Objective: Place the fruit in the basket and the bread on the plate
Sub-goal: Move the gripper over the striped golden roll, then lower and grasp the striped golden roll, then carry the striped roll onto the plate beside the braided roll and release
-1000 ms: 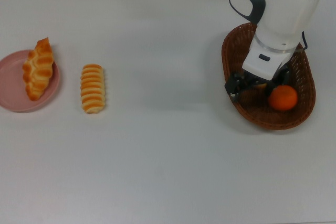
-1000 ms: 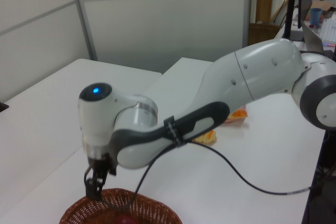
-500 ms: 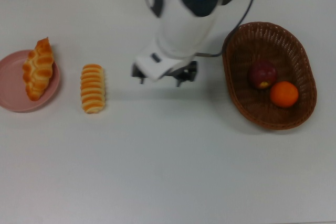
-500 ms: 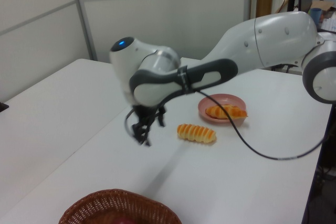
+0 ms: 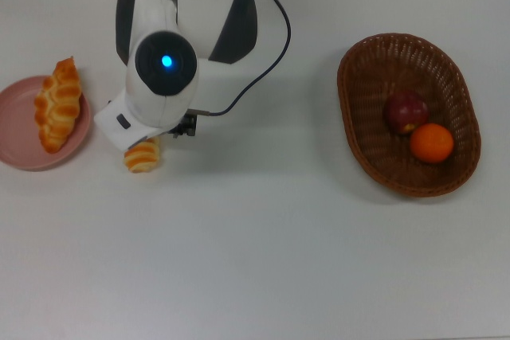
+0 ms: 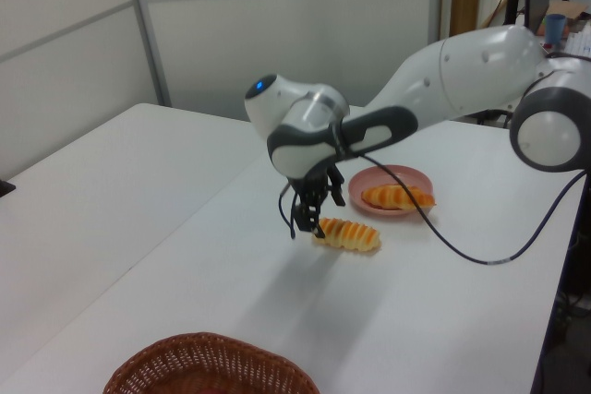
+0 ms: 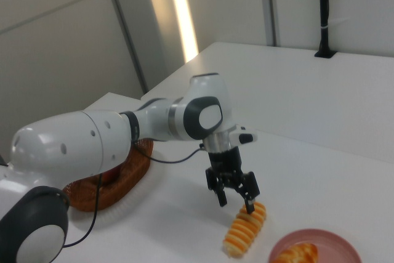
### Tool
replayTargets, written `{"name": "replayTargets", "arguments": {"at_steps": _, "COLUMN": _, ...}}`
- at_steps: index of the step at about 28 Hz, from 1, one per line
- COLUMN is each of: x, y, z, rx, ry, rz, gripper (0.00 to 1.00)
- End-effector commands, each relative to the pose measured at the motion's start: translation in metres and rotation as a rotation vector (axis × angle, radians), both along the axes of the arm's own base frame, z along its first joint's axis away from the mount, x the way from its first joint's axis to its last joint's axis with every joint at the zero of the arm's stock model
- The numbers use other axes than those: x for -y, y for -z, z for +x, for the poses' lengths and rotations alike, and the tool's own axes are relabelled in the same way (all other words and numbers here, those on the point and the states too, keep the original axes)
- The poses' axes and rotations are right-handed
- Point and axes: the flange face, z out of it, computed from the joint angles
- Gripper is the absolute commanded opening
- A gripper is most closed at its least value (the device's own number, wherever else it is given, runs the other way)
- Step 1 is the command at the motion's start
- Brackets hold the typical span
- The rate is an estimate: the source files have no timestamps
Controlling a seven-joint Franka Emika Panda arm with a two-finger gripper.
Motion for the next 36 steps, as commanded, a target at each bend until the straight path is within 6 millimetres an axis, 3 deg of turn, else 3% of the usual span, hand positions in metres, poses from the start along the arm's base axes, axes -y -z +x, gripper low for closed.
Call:
{"name": "replayTargets", "arguments": {"at_steps": 1, "x": -0.004, "y": 0.019, "z": -0.003, "rx": -0.036, "ry": -0.043, "rz": -0.041, "gripper": 1.0}}
{"name": "replayTargets", "arguments": {"at_steps": 3, "x": -0.001, "y": 0.025, "z": -0.005, "rx": -0.052, "ry": -0.065, "rz": -0.058, "gripper": 1.0}}
{"name": "replayTargets", "arguments": {"at_steps": 4, "x": 0.0, "y": 0.026, "z": -0.006, "rx": -0.057, "ry": -0.075, "rz": -0.064, "gripper": 0.95}}
{"name": "replayTargets", "arguments": {"at_steps": 5, "x": 0.001, "y": 0.027, "z": -0.006, "rx": -0.063, "ry": -0.087, "rz": -0.069, "gripper": 0.83}}
{"name": "replayTargets", "arguments": {"at_steps": 6, "x": 0.002, "y": 0.029, "z": -0.007, "rx": -0.069, "ry": -0.097, "rz": -0.069, "gripper": 0.65}}
{"name": "replayTargets", "arguments": {"at_steps": 7, "x": 0.004, "y": 0.03, "z": -0.007, "rx": -0.074, "ry": -0.1, "rz": -0.064, "gripper": 0.4}}
{"name": "replayTargets", "arguments": {"at_steps": 8, "x": 0.009, "y": 0.028, "z": -0.007, "rx": -0.07, "ry": -0.088, "rz": -0.051, "gripper": 0.0}}
{"name": "replayTargets", "arguments": {"at_steps": 16, "x": 0.021, "y": 0.015, "z": -0.005, "rx": -0.041, "ry": -0.066, "rz": -0.047, "gripper": 0.0}}
{"name": "replayTargets", "arguments": {"at_steps": 18, "x": 0.033, "y": -0.003, "z": -0.004, "rx": -0.01, "ry": -0.025, "rz": -0.013, "gripper": 0.0}}
{"name": "replayTargets", "arguments": {"at_steps": 20, "x": 0.047, "y": -0.024, "z": -0.005, "rx": 0.023, "ry": 0.01, "rz": 0.013, "gripper": 0.0}}
{"name": "replayTargets", "arguments": {"at_steps": 21, "x": 0.066, "y": -0.043, "z": -0.009, "rx": 0.052, "ry": 0.049, "rz": 0.037, "gripper": 0.0}}
{"name": "replayTargets", "arguments": {"at_steps": 26, "x": 0.11, "y": -0.082, "z": -0.017, "rx": 0.113, "ry": 0.103, "rz": 0.112, "gripper": 0.0}}
{"name": "replayTargets", "arguments": {"at_steps": 30, "x": 0.137, "y": -0.091, "z": -0.023, "rx": 0.128, "ry": 0.135, "rz": 0.112, "gripper": 0.0}}
{"name": "replayTargets", "arguments": {"at_steps": 36, "x": 0.202, "y": -0.088, "z": -0.035, "rx": 0.16, "ry": 0.2, "rz": 0.053, "gripper": 0.0}}
